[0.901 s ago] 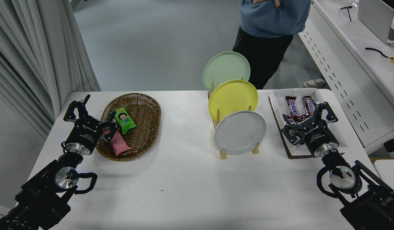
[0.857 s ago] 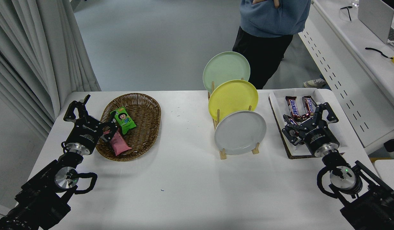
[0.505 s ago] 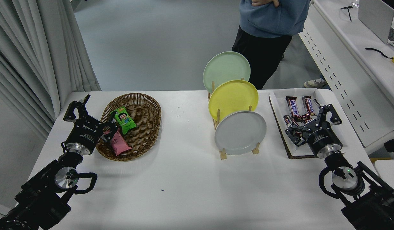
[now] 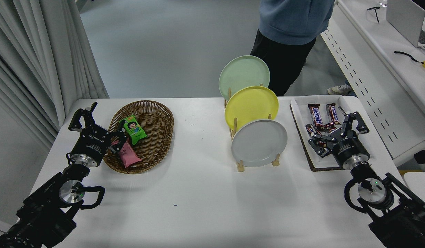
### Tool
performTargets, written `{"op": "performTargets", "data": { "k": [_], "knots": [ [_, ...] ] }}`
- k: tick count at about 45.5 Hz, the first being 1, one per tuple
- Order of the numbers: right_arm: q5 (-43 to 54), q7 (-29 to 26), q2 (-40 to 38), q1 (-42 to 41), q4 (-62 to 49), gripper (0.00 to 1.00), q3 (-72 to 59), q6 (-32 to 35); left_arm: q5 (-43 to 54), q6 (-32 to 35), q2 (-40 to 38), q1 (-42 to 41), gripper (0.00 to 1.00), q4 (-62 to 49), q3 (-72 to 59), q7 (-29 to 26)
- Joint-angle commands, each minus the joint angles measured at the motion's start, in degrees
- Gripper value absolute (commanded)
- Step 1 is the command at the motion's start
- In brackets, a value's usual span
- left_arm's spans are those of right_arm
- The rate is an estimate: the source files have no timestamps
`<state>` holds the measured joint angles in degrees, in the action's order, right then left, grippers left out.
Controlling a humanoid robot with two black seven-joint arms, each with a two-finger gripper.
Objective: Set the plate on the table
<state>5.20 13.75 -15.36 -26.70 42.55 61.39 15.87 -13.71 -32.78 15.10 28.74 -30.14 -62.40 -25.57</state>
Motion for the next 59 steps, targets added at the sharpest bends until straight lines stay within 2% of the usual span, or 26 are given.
{"op": "performTargets", "data": {
  "k": [1,34,44,52,56,59],
  "knots": [
    [0.1,0.0,-1.1,-0.3,0.0,1.00,-0.3,0.0,0.0,0.0,0.0,0.0,1.00,0.0,0.0,0.0],
    [-0.8,-0.1,-7.1,-0.1,0.0,1.00,-0.9,-0.1,0.0,0.0,0.0,0.0,1.00,0.0,0.0,0.0],
    [-3.2,-0.3,-12.8,-5.5,0.3,1.00,-14.0,0.0,0.0,0.0,0.0,0.0,1.00,0.0,0.0,0.0],
    [-13.8,-0.4,-16.7,-12.5,1.0,1.00,-33.0,0.0,0.0,0.0,0.0,0.0,1.00,0.0,0.0,0.0],
    [-22.4,-0.5,-18.7,-17.7,3.1,1.00,-43.5,0.2,0.0,0.0,0.0,0.0,1.00,0.0,0.0,0.0],
    [-26.4,-0.6,-19.3,-18.6,4.8,1.00,-45.0,0.2,0.0,0.0,0.0,0.0,1.00,0.0,0.0,0.0]
  ]
}}
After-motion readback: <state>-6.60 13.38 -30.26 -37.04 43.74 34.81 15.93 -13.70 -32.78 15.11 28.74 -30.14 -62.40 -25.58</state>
